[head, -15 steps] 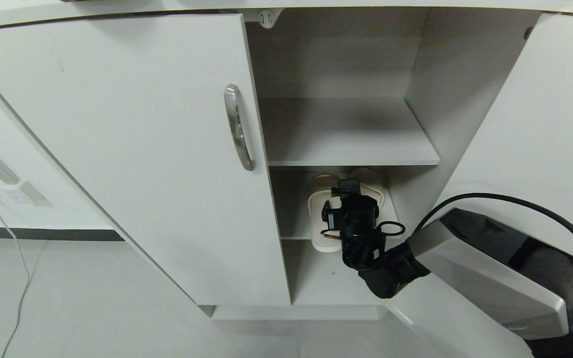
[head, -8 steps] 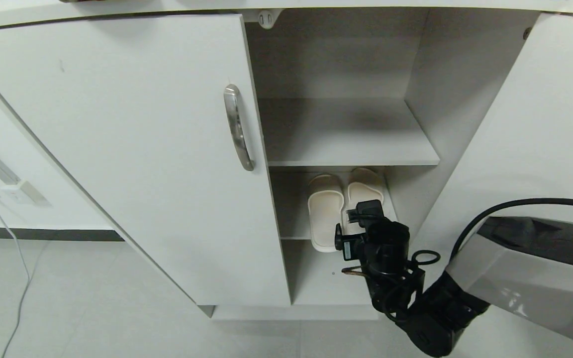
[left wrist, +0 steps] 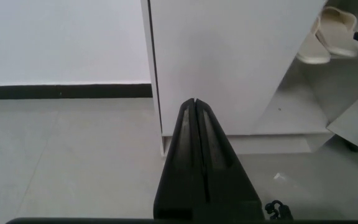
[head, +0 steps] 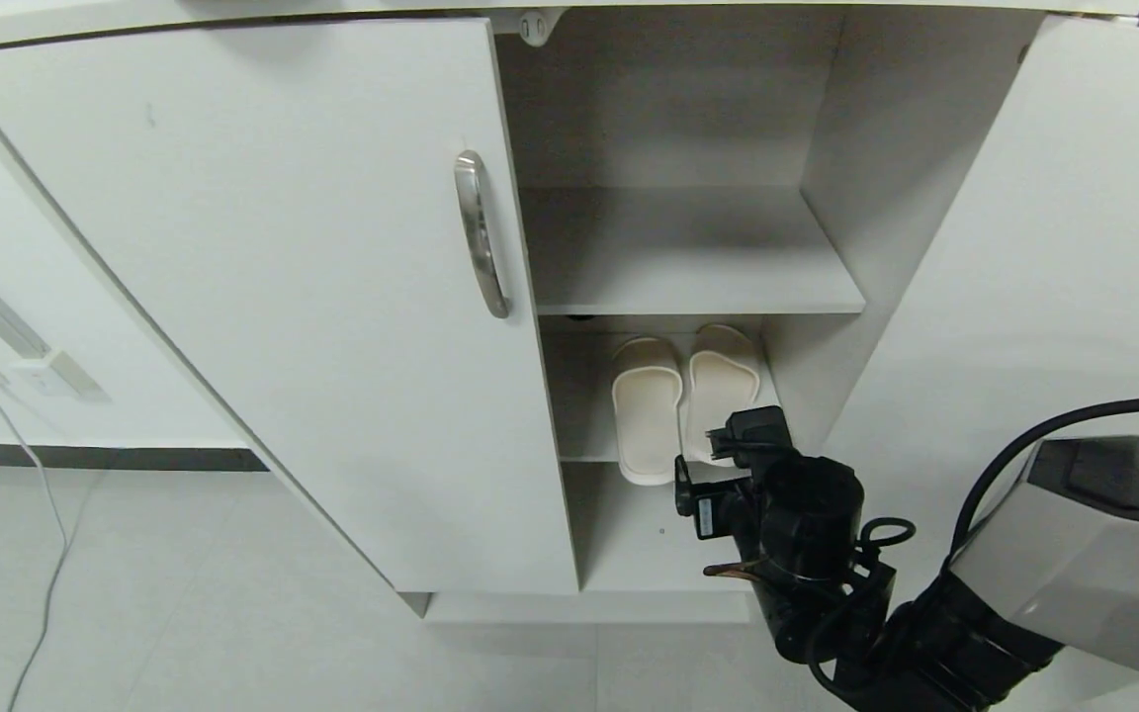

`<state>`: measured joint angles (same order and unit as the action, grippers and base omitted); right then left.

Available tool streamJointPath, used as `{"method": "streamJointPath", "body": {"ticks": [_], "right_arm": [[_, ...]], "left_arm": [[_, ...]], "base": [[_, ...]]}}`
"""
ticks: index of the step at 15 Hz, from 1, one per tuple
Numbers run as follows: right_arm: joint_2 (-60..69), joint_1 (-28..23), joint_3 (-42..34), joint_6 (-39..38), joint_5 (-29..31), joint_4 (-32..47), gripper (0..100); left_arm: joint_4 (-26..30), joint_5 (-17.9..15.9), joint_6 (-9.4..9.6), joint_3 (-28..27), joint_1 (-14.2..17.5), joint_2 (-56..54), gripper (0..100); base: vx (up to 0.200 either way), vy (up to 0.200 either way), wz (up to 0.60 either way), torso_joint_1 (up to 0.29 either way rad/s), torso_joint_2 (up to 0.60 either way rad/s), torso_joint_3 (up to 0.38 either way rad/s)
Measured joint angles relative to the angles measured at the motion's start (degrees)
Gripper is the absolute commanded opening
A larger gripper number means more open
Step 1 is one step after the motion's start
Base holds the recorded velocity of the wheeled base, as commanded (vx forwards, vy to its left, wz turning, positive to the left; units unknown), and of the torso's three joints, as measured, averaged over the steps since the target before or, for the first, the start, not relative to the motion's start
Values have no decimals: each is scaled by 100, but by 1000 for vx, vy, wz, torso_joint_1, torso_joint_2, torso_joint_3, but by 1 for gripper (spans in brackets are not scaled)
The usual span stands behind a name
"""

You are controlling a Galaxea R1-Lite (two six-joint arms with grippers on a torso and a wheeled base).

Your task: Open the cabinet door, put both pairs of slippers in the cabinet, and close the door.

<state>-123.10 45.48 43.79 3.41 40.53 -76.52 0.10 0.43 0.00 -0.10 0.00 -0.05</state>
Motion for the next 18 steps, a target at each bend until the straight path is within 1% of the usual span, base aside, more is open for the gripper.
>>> {"method": "streamJointPath", "body": {"ticks": [4, 18], "right_arm": [[22, -9, -38, 0, -2, 0, 100], [24, -9, -156, 20, 6, -20, 100]], "left_arm": [[0, 0, -22, -1, 0, 0, 0], [-2, -5, -16, 2, 0, 0, 0]], "base": [[-200, 0, 0, 1, 5, 0], [0, 0, 0, 0, 0, 0]]}}
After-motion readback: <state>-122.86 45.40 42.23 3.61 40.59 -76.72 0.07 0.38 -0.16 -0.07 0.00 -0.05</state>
